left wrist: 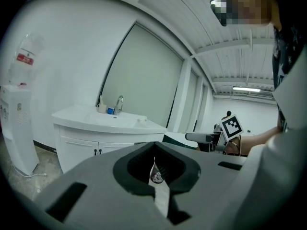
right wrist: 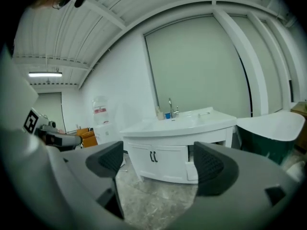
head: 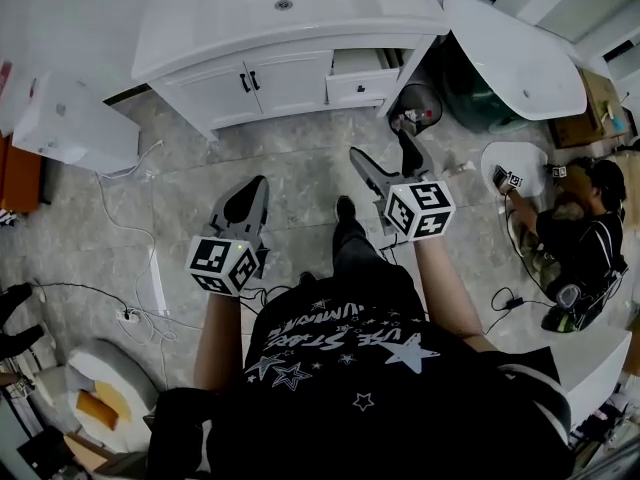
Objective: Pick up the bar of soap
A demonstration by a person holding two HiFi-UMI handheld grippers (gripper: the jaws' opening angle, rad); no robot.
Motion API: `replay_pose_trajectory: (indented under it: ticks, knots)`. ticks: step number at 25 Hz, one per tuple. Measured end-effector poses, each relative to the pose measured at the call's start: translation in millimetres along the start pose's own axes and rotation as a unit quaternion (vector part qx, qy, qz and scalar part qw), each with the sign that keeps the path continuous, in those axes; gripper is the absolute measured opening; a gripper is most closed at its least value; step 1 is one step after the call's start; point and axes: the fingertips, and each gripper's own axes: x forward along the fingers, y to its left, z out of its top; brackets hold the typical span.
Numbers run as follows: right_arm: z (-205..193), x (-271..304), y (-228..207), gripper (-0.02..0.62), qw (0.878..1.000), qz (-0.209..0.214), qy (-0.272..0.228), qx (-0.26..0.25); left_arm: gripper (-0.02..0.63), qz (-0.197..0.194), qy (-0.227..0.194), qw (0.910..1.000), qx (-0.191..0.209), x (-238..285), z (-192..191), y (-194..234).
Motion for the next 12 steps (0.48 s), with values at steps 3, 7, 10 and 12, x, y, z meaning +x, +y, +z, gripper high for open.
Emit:
replay_pose_trajectory:
  ticks: [3,7,10,12]
  knots:
    - [11.5,27.5,-29.7,0.448,1.0,0.003,0.005,0.004,0.009,0.011,0.004,0.9999,-0.007,35.8,7.9,9.9]
    - [33.8,61.6,-68.7,0.448,1.0,0.011,0.008,-0.002,0.009,0.019,0.007,0.9998,-0.005,84.2,25.1,13.6]
    - [51.6,83.3,-100.4,0.448,1.0,0.013,0.007,-0.011,0.009,0.023,0.005,0.9997,-0.002,119.9,39.0,14.9]
    - [62.3,96.6,-121.9,0.448,1.0,0.013,0.004,-0.01,0.009,0.028,0.003,0.9996,0.0,142.2,47.5,16.6]
